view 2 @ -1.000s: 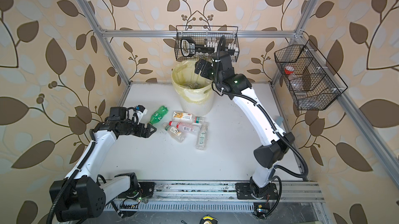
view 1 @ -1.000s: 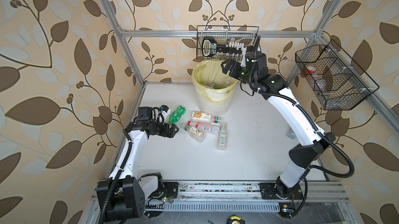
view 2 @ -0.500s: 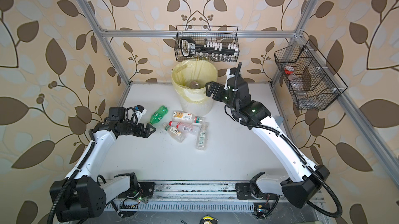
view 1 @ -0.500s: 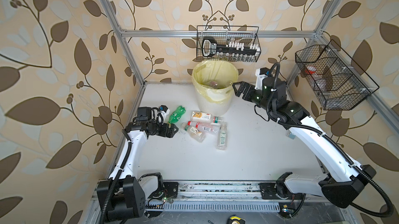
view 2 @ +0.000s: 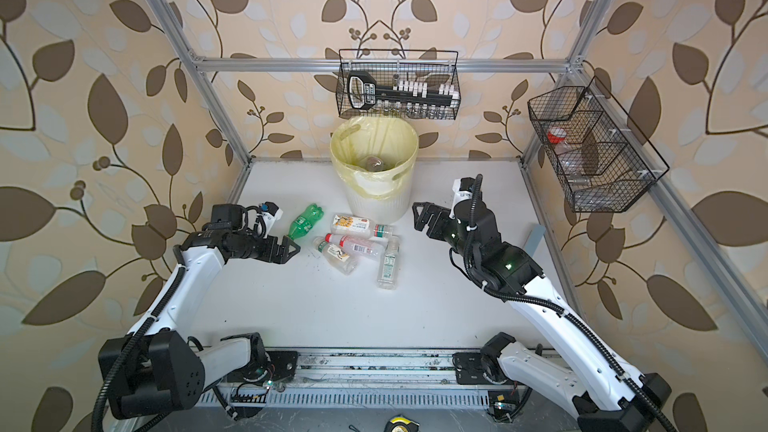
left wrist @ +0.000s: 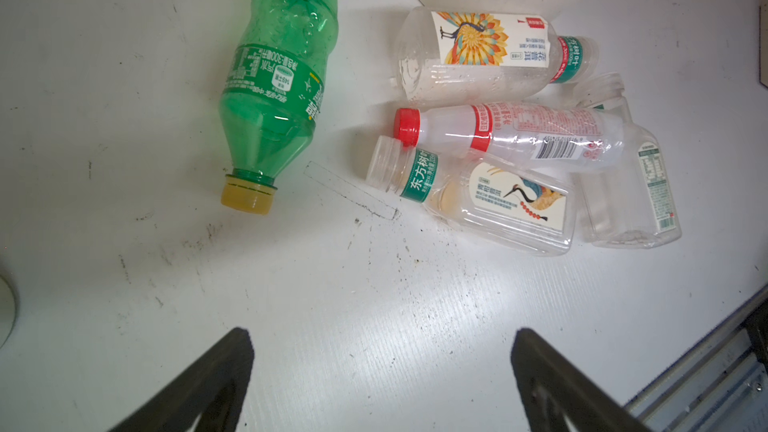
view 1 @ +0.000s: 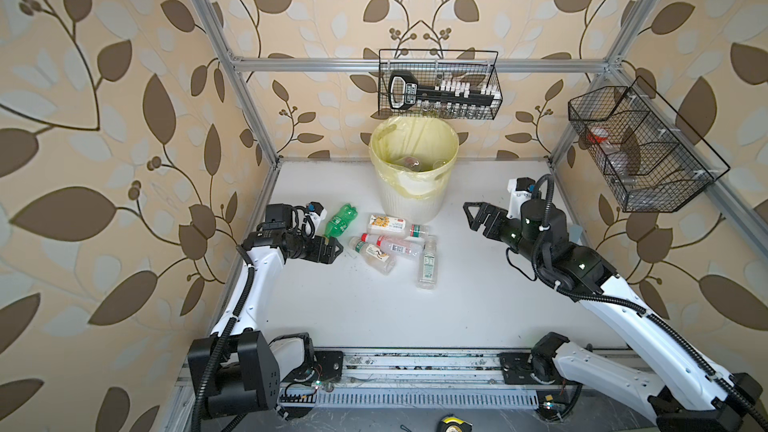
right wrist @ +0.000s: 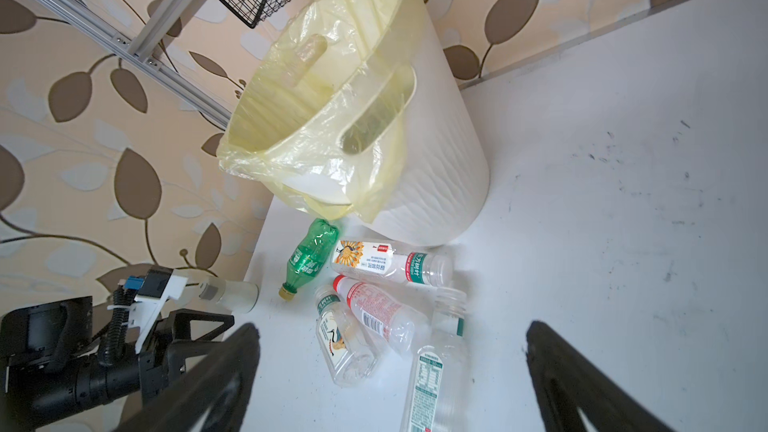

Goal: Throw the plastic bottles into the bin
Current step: 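Withdraw the right gripper from the bin while the left gripper moves toward the green bottle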

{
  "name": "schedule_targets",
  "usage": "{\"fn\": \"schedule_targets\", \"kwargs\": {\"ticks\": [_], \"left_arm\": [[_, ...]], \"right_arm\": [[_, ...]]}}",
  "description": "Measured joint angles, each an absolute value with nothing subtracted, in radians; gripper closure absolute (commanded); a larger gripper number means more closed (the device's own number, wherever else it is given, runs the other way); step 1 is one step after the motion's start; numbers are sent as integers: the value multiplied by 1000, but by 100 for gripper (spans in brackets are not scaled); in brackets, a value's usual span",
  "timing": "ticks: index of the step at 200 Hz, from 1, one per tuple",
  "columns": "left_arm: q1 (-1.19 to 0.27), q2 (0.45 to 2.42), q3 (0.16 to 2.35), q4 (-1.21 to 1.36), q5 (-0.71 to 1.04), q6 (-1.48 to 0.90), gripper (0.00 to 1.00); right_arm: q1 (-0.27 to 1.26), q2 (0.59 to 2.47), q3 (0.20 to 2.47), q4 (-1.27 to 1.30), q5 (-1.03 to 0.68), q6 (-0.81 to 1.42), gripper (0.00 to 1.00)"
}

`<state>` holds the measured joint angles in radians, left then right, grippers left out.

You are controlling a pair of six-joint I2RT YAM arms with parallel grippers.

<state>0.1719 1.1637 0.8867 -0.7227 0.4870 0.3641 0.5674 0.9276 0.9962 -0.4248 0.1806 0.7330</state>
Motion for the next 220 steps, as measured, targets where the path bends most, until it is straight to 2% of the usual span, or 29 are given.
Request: {"fn": "schedule_targets", "kwargs": {"ticks": [93, 144, 220], "left_arm": [[172, 1343, 1121, -799, 516, 454, 1], [172, 1429, 1204, -822, 513, 493, 1], [172, 1634, 1325, -823, 513, 516, 1]], "right_arm": [[643, 791, 797, -477, 219, 846, 0], [783, 735, 778, -533, 366, 895, 0], [836, 765, 763, -543, 438, 928, 0]]}}
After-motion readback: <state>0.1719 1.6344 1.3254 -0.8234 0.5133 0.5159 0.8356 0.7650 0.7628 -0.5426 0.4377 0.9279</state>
